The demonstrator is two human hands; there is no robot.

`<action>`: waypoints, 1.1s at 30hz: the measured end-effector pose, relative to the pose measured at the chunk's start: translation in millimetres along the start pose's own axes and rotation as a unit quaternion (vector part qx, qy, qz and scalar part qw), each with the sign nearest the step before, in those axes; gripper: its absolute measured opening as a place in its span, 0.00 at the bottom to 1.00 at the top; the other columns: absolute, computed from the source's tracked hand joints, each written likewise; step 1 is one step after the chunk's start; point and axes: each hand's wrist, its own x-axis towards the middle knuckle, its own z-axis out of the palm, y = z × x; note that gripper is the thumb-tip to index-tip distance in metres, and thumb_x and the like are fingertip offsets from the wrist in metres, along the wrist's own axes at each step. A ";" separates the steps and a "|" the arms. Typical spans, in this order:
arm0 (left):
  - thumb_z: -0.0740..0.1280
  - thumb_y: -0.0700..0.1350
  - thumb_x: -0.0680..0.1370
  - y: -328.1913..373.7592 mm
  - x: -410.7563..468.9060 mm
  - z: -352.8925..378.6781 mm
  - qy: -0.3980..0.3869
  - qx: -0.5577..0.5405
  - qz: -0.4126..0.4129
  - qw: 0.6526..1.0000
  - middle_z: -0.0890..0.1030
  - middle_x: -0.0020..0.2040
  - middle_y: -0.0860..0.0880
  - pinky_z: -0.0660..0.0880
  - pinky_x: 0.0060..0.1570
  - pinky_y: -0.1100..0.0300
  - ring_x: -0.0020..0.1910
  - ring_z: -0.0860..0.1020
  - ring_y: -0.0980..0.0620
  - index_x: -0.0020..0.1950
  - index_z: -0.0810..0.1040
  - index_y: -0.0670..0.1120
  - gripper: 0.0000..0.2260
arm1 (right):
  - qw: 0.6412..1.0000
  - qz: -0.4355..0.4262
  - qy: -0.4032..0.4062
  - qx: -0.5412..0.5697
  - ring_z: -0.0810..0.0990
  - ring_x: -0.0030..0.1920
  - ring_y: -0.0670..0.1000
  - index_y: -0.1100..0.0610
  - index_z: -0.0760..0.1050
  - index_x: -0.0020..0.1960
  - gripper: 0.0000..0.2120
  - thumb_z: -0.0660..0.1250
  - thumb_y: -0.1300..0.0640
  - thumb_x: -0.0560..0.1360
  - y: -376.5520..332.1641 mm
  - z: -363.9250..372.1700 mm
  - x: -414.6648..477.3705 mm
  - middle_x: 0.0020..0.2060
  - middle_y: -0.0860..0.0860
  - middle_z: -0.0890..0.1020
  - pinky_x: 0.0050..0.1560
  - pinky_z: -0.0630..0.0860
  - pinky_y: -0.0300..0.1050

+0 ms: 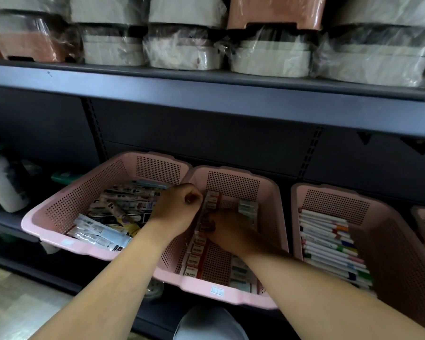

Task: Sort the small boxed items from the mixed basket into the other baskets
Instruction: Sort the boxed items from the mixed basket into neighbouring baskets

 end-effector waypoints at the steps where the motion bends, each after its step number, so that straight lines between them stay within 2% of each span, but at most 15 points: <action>1: 0.71 0.43 0.80 -0.7 0.2 0.6 0.001 -0.001 0.001 1.000 0.83 0.41 0.60 0.70 0.42 0.71 0.44 0.80 0.65 0.41 0.81 0.57 0.11 | 1.000 0.006 -0.002 0.016 0.81 0.55 0.52 0.49 0.80 0.58 0.15 0.66 0.42 0.77 0.8 -3.9 -1.3 0.54 0.50 0.83 0.57 0.77 0.49; 3: 0.71 0.43 0.80 0.6 0.4 -0.4 -0.005 0.003 -0.003 1.000 0.84 0.41 0.60 0.70 0.41 0.70 0.44 0.80 0.64 0.41 0.82 0.57 0.10 | 0.999 0.016 0.010 0.042 0.82 0.52 0.50 0.48 0.81 0.54 0.12 0.67 0.42 0.77 4.2 -17.0 -4.7 0.50 0.47 0.84 0.54 0.78 0.47; 5: 0.71 0.45 0.80 1.9 1.2 -2.1 -0.019 0.030 0.004 0.999 0.83 0.41 0.60 0.69 0.39 0.71 0.44 0.80 0.64 0.41 0.81 0.58 0.09 | 0.997 0.028 0.035 0.058 0.82 0.47 0.48 0.47 0.80 0.45 0.07 0.67 0.44 0.77 12.5 -37.1 -10.3 0.44 0.45 0.84 0.50 0.77 0.45; 7: 0.70 0.48 0.80 7.6 3.1 -3.1 -0.049 0.064 0.011 0.997 0.82 0.42 0.61 0.66 0.36 0.73 0.43 0.79 0.64 0.42 0.81 0.59 0.08 | 0.996 0.046 0.052 0.058 0.81 0.42 0.49 0.46 0.73 0.36 0.13 0.67 0.45 0.78 25.7 -59.8 -19.0 0.39 0.46 0.81 0.44 0.76 0.46; 8: 0.70 0.48 0.80 10.3 4.6 -1.8 -0.059 0.075 0.021 0.995 0.82 0.43 0.61 0.66 0.35 0.74 0.43 0.79 0.63 0.44 0.81 0.58 0.07 | 0.995 0.058 0.057 0.055 0.80 0.40 0.49 0.47 0.71 0.35 0.14 0.67 0.46 0.77 35.8 -69.2 -23.4 0.37 0.47 0.80 0.41 0.75 0.46; 12: 0.69 0.46 0.79 26.8 18.1 15.4 -0.074 0.079 0.057 0.992 0.82 0.44 0.60 0.69 0.40 0.70 0.46 0.79 0.62 0.42 0.84 0.54 0.07 | 0.992 0.097 0.072 0.025 0.80 0.39 0.50 0.50 0.74 0.39 0.10 0.69 0.49 0.76 82.7 -93.7 -42.5 0.36 0.48 0.80 0.39 0.75 0.45; 14: 0.67 0.53 0.80 38.0 25.8 28.2 -0.104 0.140 0.096 0.980 0.82 0.45 0.63 0.72 0.46 0.71 0.48 0.79 0.67 0.43 0.84 0.58 0.08 | 0.994 0.093 0.050 0.001 0.80 0.42 0.50 0.51 0.77 0.44 0.05 0.70 0.50 0.76 100.4 -98.6 -53.6 0.39 0.48 0.81 0.41 0.75 0.45; 15: 0.66 0.56 0.81 44.1 30.1 36.3 -0.135 0.189 0.109 0.967 0.82 0.47 0.63 0.74 0.51 0.68 0.49 0.79 0.66 0.47 0.84 0.59 0.09 | 0.995 0.087 0.034 -0.016 0.80 0.43 0.50 0.51 0.78 0.46 0.05 0.70 0.50 0.76 107.0 -98.5 -58.2 0.41 0.49 0.81 0.43 0.77 0.46; 17: 0.65 0.58 0.83 53.4 39.8 56.1 -0.206 0.228 0.081 0.948 0.82 0.49 0.59 0.75 0.52 0.60 0.50 0.79 0.60 0.50 0.84 0.59 0.09 | 0.997 0.076 0.023 -0.021 0.80 0.43 0.49 0.51 0.79 0.47 0.05 0.71 0.51 0.75 117.6 -94.5 -65.1 0.43 0.49 0.81 0.45 0.78 0.47; 19: 0.66 0.59 0.81 55.5 52.3 78.3 -0.250 0.231 0.041 0.939 0.82 0.47 0.57 0.77 0.50 0.56 0.47 0.80 0.57 0.48 0.83 0.57 0.10 | 0.997 0.065 0.042 0.007 0.80 0.42 0.46 0.50 0.79 0.47 0.04 0.72 0.52 0.74 124.2 -89.7 -69.2 0.43 0.47 0.81 0.45 0.77 0.46; 22: 0.66 0.59 0.78 52.8 66.9 104.3 -0.271 0.226 0.020 0.936 0.84 0.48 0.56 0.80 0.55 0.51 0.47 0.82 0.54 0.49 0.84 0.58 0.09 | 0.996 0.054 0.061 0.031 0.79 0.42 0.47 0.52 0.79 0.47 0.04 0.72 0.52 0.75 129.7 -85.0 -71.6 0.43 0.48 0.80 0.44 0.75 0.45; 24: 0.67 0.54 0.79 52.2 73.2 116.8 -0.281 0.242 0.031 0.928 0.84 0.55 0.54 0.78 0.58 0.51 0.52 0.82 0.51 0.57 0.84 0.57 0.10 | 0.996 0.050 0.066 0.039 0.78 0.42 0.48 0.53 0.79 0.47 0.05 0.71 0.52 0.76 131.8 -83.6 -72.2 0.44 0.49 0.79 0.44 0.74 0.45; 27: 0.67 0.48 0.80 50.8 78.7 132.3 -0.289 0.256 0.024 0.922 0.83 0.58 0.51 0.78 0.58 0.50 0.54 0.81 0.50 0.63 0.82 0.55 0.13 | 0.995 0.043 0.070 0.050 0.79 0.44 0.51 0.55 0.80 0.48 0.06 0.71 0.52 0.76 134.2 -82.8 -72.8 0.46 0.51 0.79 0.46 0.75 0.47; 30: 0.64 0.50 0.79 43.9 82.6 143.3 -0.282 0.221 -0.020 0.933 0.83 0.54 0.52 0.79 0.54 0.50 0.47 0.80 0.53 0.59 0.82 0.56 0.11 | 0.995 0.032 0.075 0.056 0.79 0.45 0.52 0.58 0.80 0.48 0.07 0.71 0.53 0.77 136.0 -82.2 -73.2 0.46 0.53 0.78 0.46 0.73 0.47; 33: 0.63 0.54 0.78 39.0 82.7 147.4 -0.271 0.200 -0.035 0.941 0.83 0.50 0.55 0.78 0.50 0.53 0.46 0.81 0.54 0.55 0.83 0.57 0.11 | 0.994 0.024 0.086 0.064 0.78 0.43 0.49 0.56 0.79 0.46 0.07 0.71 0.52 0.77 138.5 -81.0 -73.0 0.44 0.50 0.78 0.43 0.72 0.44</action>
